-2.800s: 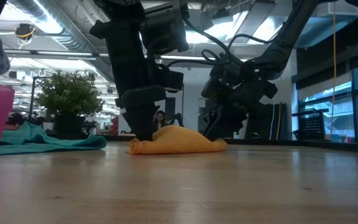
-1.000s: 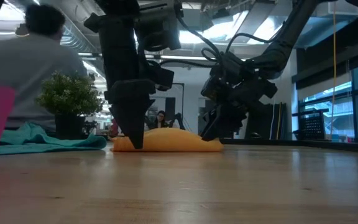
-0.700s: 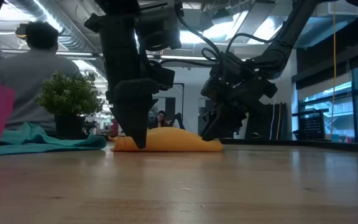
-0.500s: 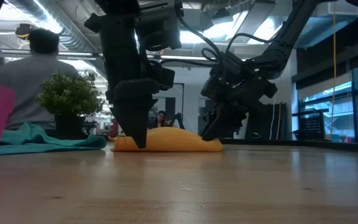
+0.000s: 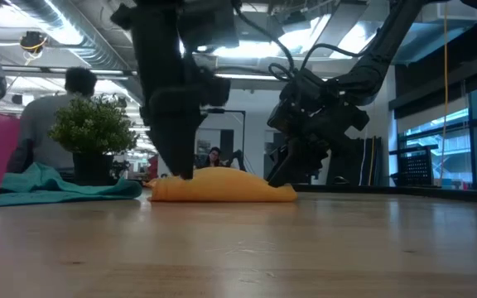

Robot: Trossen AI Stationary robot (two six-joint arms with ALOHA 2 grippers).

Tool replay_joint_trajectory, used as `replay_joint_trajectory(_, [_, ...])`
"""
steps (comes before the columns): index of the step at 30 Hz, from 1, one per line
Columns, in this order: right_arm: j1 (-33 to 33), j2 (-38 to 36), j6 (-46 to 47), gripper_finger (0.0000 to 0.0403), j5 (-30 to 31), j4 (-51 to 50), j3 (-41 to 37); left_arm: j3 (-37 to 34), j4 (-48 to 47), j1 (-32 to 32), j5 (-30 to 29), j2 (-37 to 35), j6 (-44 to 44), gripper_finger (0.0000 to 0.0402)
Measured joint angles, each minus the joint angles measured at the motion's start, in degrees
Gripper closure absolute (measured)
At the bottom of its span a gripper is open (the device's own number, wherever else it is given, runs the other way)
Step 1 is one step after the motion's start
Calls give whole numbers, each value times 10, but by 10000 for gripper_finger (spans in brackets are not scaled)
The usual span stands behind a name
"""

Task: Roll microfiber towels into tight, uniform cylinder then place into a basket
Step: Roll the yellow microfiber cloth

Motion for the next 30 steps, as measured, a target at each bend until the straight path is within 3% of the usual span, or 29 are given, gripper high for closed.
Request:
replay_joint_trajectory(7, [0,0,0,246,0,1,0,54,-63,0,-33,-24,7,7])
replay_joint_trajectory(16, [0,0,2,246,0,4,0,62,34,5,-43,8,106,7])
replay_joint_trajectory(23, [0,0,3,246,0,3,0,61,49,35,-53,58,129,7])
replay_joint_trajectory(30, [0,0,2,246,0,3,0,62,66,56,-2,97,145,8])
